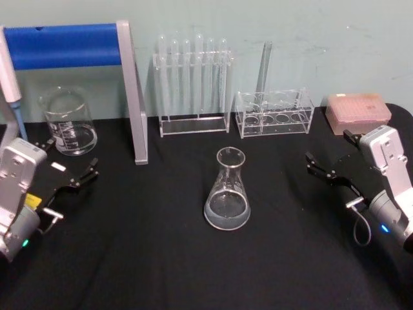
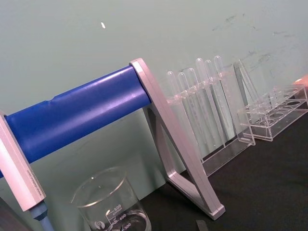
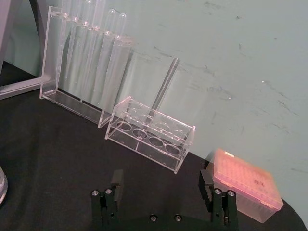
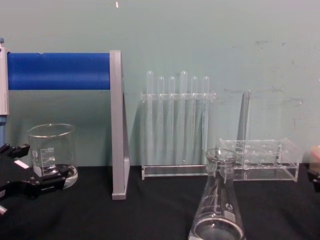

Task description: Grasp the erlenmeyer flask with one hand, shake it three times, then place it back.

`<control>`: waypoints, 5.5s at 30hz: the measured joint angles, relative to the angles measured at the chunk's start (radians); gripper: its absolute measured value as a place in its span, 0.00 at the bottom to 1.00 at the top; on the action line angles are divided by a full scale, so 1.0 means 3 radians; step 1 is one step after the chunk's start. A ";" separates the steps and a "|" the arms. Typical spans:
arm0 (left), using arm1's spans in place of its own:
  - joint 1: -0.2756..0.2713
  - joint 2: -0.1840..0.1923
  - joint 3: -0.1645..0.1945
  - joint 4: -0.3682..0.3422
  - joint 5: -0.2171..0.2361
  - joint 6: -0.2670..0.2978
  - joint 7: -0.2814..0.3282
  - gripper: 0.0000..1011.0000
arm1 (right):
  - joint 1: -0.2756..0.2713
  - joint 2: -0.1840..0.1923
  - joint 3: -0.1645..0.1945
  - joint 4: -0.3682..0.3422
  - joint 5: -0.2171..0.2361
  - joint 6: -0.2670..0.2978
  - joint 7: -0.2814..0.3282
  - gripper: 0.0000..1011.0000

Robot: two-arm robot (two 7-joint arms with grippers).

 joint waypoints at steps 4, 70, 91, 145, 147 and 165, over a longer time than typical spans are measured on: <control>0.0000 0.0000 0.0000 0.0000 0.0000 0.0000 0.0000 0.99 | 0.0000 0.0000 0.0000 0.0000 0.0000 0.0000 0.0000 0.99; 0.0000 0.0000 0.0000 0.0000 0.0000 0.0000 0.0000 0.99 | 0.0000 0.0000 0.0000 0.0000 0.0000 0.0000 0.0000 0.99; 0.0000 0.0000 0.0000 0.0000 0.0000 0.0000 0.0000 0.99 | -0.0050 -0.0005 0.0053 -0.0034 0.0002 0.0002 0.0072 0.99; 0.0000 0.0000 0.0000 0.0000 0.0000 0.0000 0.0000 0.99 | -0.0291 -0.0407 0.0144 -0.0337 0.0502 -0.0018 0.1352 0.99; 0.0000 0.0000 0.0000 0.0000 0.0000 0.0000 0.0000 0.99 | -0.0270 -0.0431 0.0139 -0.0311 0.0497 -0.0024 0.1382 0.99; 0.0000 0.0000 0.0000 0.0000 0.0000 0.0000 0.0000 0.99 | 0.0010 -0.0732 0.0093 0.0003 0.0350 0.0001 0.1581 0.99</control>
